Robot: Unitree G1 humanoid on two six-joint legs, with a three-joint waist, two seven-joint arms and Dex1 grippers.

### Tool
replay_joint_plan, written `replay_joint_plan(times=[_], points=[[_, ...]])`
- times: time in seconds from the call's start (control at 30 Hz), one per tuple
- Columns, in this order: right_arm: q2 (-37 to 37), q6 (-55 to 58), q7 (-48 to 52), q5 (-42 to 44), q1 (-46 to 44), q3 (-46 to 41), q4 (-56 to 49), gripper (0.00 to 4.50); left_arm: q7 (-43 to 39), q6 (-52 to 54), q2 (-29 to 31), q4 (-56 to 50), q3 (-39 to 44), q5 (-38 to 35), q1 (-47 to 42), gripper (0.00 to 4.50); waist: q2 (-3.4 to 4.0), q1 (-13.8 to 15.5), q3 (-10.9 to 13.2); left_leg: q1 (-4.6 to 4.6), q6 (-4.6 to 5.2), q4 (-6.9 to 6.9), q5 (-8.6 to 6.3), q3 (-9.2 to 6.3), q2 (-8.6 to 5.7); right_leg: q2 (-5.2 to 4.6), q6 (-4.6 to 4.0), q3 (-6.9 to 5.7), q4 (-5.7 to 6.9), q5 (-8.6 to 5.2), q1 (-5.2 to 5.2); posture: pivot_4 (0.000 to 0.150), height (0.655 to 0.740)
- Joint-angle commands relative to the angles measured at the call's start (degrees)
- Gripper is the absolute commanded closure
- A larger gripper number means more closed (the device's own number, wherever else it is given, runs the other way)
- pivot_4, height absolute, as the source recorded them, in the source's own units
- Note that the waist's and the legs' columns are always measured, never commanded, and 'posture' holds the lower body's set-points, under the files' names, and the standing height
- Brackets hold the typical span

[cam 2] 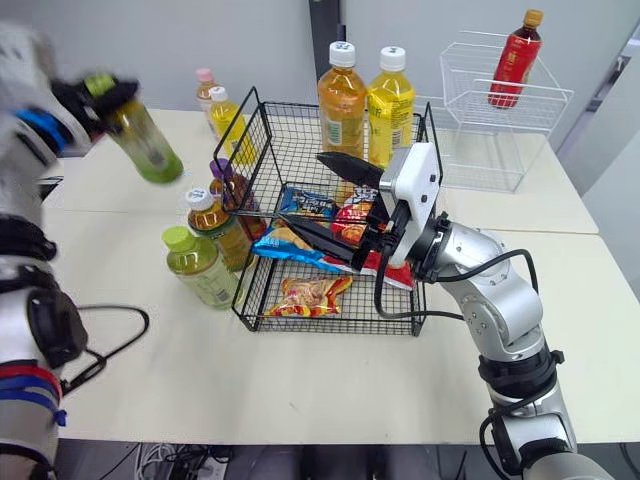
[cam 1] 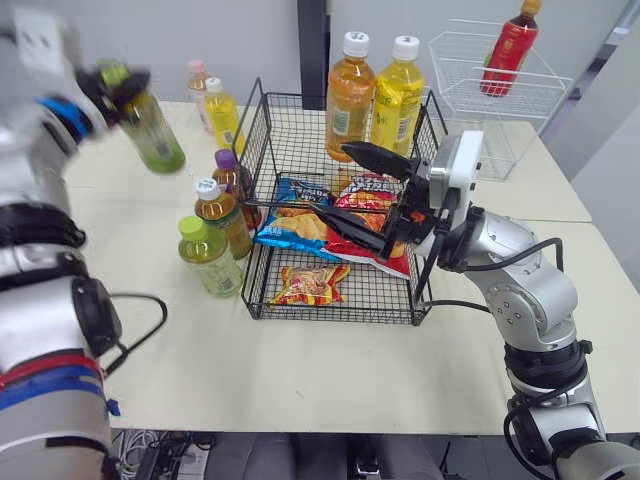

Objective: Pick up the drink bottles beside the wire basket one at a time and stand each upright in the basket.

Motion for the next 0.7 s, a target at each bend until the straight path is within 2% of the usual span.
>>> replay_joint_plan(times=[0.03, 0.23, 0.47, 0.7], points=[[0.5, -2.0, -1.13, -0.76, -0.23, -1.05, -1.53, 0.0, -2.2, 5.5, 0.31, -7.02, 0.41, -3.72, -9.09, 3.11, 0.0, 0.35, 0.0, -0.02, 0.01, 0.02, -0.01, -0.01, -0.01, 0.0, 0.04, -0.01, -0.01, -0.02, 0.0, 0.15, 0.74], [1.41, -3.19, -2.13, -2.31, 0.18, -0.85, -1.4, 0.0, -5.78, 13.48, -6.27, -9.12, -2.4, -6.5, -17.52, 3.11, 0.08, 0.91, 0.04, 0.01, 0.02, 0.21, 0.0, -0.17, 0.0, 0.0, 0.17, -0.12, 0.12, -0.09, 0.08, 0.15, 0.74], [1.68, -3.99, -4.56, -4.09, 1.17, -1.43, -2.48, 0.0, -8.13, 12.16, -12.68, -7.13, -6.58, -4.56, -15.75, 3.11, 0.2, 0.37, 0.12, -0.03, 0.03, 0.59, -0.01, -0.3, 0.0, 0.01, 0.16, -0.08, 0.51, -0.09, 0.05, 0.15, 0.74], [1.57, -3.78, -7.19, -5.16, 2.79, -1.77, -4.48, 0.0, -7.53, 5.36, -17.13, 0.74, -9.06, -1.04, -13.86, 3.11, 0.26, -0.4, 0.16, -0.03, 0.01, 0.6, 0.0, -0.29, 0.0, 0.03, 0.15, -0.04, 0.63, -0.1, 0.0, 0.15, 0.74]])
